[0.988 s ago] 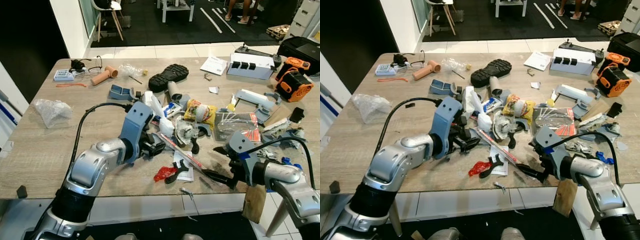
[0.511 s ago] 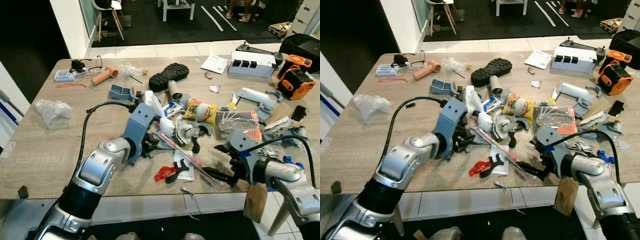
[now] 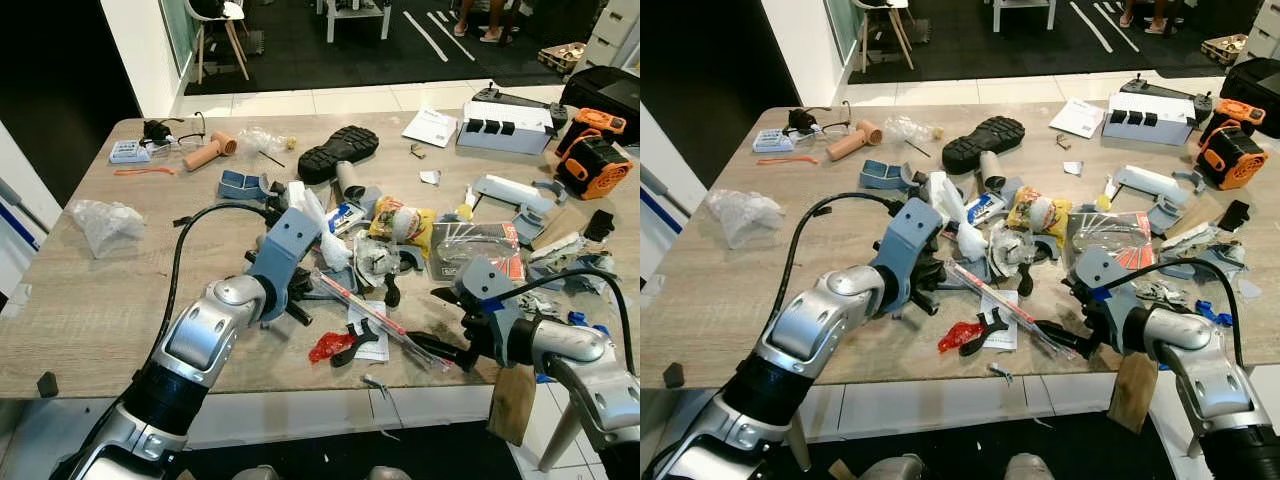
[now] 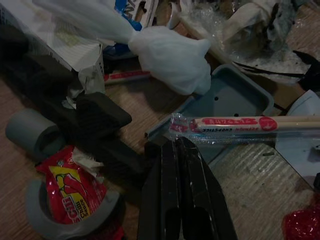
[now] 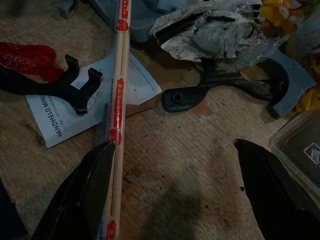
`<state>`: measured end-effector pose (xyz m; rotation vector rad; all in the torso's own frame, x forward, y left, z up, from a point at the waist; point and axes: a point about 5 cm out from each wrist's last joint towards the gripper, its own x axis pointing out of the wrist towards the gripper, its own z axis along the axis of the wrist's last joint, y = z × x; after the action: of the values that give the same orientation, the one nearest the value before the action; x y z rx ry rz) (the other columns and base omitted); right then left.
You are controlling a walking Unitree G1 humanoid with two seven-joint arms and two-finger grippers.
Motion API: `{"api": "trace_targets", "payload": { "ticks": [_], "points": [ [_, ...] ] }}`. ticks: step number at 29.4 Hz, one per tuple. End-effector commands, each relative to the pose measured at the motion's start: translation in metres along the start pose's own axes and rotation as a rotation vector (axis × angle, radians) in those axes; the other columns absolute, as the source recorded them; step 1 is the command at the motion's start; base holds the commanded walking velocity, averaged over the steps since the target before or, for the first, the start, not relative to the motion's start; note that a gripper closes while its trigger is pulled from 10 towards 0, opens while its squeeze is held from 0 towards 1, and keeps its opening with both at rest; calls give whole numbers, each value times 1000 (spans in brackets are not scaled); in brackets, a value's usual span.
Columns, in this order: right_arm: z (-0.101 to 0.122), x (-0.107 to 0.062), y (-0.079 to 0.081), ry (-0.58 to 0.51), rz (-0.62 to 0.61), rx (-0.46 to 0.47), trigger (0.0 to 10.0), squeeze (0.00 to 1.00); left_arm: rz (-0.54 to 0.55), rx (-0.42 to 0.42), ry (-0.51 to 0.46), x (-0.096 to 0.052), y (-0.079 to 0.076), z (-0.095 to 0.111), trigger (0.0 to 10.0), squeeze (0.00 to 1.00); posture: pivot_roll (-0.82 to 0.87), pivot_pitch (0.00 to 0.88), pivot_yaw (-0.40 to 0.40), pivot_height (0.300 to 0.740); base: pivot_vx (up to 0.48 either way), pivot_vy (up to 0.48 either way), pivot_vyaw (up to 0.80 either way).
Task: Picking trash to rubbish bin
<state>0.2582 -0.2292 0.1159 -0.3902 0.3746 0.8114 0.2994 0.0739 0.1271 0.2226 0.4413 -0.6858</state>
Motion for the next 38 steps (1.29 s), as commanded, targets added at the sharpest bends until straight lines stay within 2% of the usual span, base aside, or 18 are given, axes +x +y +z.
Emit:
{"api": "trace_targets", "payload": {
  "ticks": [1, 3, 4, 7, 8, 10, 12, 14, 18, 20, 22, 27, 32, 33, 38],
  "points": [
    [6, 0, -1, -10, -3, -11, 10000, 0, -7, -2, -30, 3, 2, 5, 8353, 0, -118, 0, 54, 740, 0, 0, 0],
    [6, -1, -1, -10, -4, -11, 10000, 0, -5, -8, -49, 3, 4, 8, 8353, 0, -121, 0, 53, 740, 0, 0, 0],
    [6, -1, -1, -10, -4, -11, 10000, 0, 2, -8, -92, 3, 6, 13, 10000, 0, -125, 0, 51, 740, 0, 0, 0],
    [6, -2, -1, -10, -6, -11, 10000, 0, 15, -7, -165, 1, 9, 22, 10000, 0, -126, 0, 51, 740, 0, 0, 0],
    [6, -2, -1, -10, -8, -11, 10000, 0, 22, -6, -199, -1, 11, 28, 10000, 1000, -126, 0, 51, 740, 0, 0, 0],
    [6, -2, -1, -10, -10, -11, 10000, 0, 31, 2, -235, -2, 13, 34, 10000, 1000, -126, 0, 51, 740, 0, 0, 0],
    [6, -2, -1, -9, -14, -11, 10000, 0, 42, 90, -258, -2, 16, 41, 10000, 1000, -125, 0, 54, 740, 0, 0, 0],
    [6, -2, -1, -9, -14, -11, 10000, 0, 42, 90, -258, -2, 16, 41, 10000, 1000, -125, 0, 54, 740, 0, 0, 0],
    [6, -2, -1, -9, -15, -10, 10000, 0, 63, 129, -175, 6, 20, 33, 10000, 1000, -127, 0, 55, 740, 0, 0, 0],
    [6, -2, -1, -9, -15, -10, 10000, 0, 63, 129, -175, 6, 20, 33, 10000, 1000, -127, 0, 55, 740, 0, 0, 0],
    [5, -2, -1, -8, -17, -9, 10000, 0, 51, 114, -135, 9, 19, 27, 10000, 1000, -125, 0, 54, 740, 0, 0, 0],
    [5, -2, 0, -9, -19, -7, 10000, 0, 40, 107, -140, 13, 16, 26, 10000, 1000, -124, 0, 58, 740, 0, 0, 0],
    [5, -2, -1, -10, -26, -4, 10000, 0, 46, 157, -103, 17, 13, 24, 10000, 1000, -123, 0, 60, 740, 0, 0, 0],
    [5, -2, -1, -9, -27, -4, 10000, 0, 33, 162, -92, 18, 11, 23, 10000, 0, -123, 0, 60, 740, 0, 0, 0],
    [4, -2, -2, -8, -31, -5, 10000, 0, -13, 185, -69, 20, 4, 21, 10000, 0, -124, 0, 62, 740, 0, 0, 0]
  ]
}}
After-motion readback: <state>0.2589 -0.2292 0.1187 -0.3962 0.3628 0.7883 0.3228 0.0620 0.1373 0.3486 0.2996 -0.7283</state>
